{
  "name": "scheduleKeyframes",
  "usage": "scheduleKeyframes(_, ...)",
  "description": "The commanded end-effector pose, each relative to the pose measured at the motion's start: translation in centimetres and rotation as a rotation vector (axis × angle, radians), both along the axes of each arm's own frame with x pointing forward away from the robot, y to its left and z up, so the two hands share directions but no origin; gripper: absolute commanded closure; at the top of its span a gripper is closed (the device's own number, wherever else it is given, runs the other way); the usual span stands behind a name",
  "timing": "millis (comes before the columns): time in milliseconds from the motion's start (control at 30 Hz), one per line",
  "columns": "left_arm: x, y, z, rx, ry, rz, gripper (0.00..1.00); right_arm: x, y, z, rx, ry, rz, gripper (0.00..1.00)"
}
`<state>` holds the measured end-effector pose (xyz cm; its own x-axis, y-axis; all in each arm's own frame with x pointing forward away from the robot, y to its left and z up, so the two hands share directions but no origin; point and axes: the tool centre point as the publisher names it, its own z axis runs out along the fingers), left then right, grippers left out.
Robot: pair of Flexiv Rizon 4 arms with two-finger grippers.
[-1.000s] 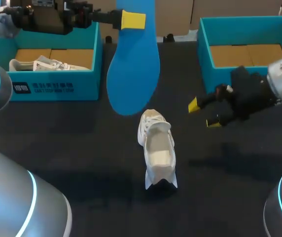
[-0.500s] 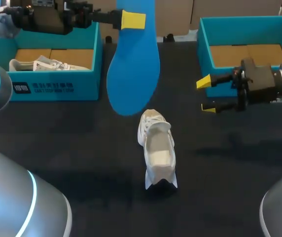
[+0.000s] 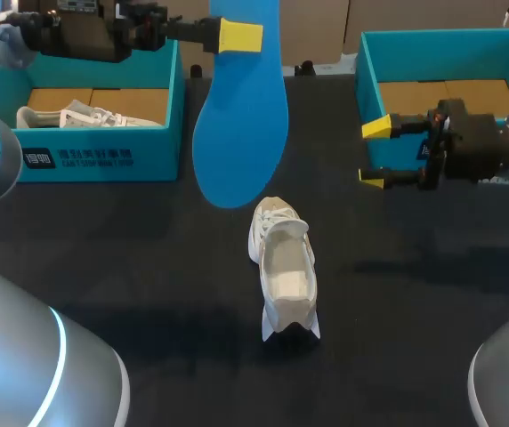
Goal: Take the shoe out of the shoebox, open the shoe tongue, remove and reinsert the insole, then place the shoe into the shoebox
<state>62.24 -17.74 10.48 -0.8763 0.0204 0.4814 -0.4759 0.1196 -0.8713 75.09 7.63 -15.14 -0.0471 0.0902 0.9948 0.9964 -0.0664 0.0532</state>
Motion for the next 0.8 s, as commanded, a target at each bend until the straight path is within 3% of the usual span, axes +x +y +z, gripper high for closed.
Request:
scheduleKeyframes(33, 0.0, -0.1, 0.0, 0.002, 0.0, -0.001, 1.0, -0.2, -0.2, 1.2, 0.024, -0.001, 0.019, 0.0)
scheduleKeyframes(167, 1.1, -0.2, -1.0, -0.052, -0.217, -0.018, 1.0, -0.3, -0.2, 1.4, 0.033, 0.001, 0.024, 0.0)
scheduleKeyframes(267, 1.4, 0.0, -1.4, -0.069, -0.478, -0.048, 1.0, -0.3, -0.2, 1.4, 0.033, 0.001, 0.024, 0.0)
scheduleKeyframes(400, 2.3, -0.2, -3.1, -0.043, -0.973, -0.107, 1.0, -0.3, -0.2, 1.4, 0.033, 0.001, 0.024, 0.0)
scheduleKeyframes(767, 2.3, -0.2, -3.1, -0.043, -0.973, -0.107, 1.0, -0.3, -0.2, 1.4, 0.033, 0.001, 0.024, 0.0)
scheduleKeyframes(800, 2.3, -0.3, -3.3, -0.02, -1.054, -0.125, 1.0, -0.3, -0.2, 1.4, 0.033, 0.001, 0.024, 0.0)
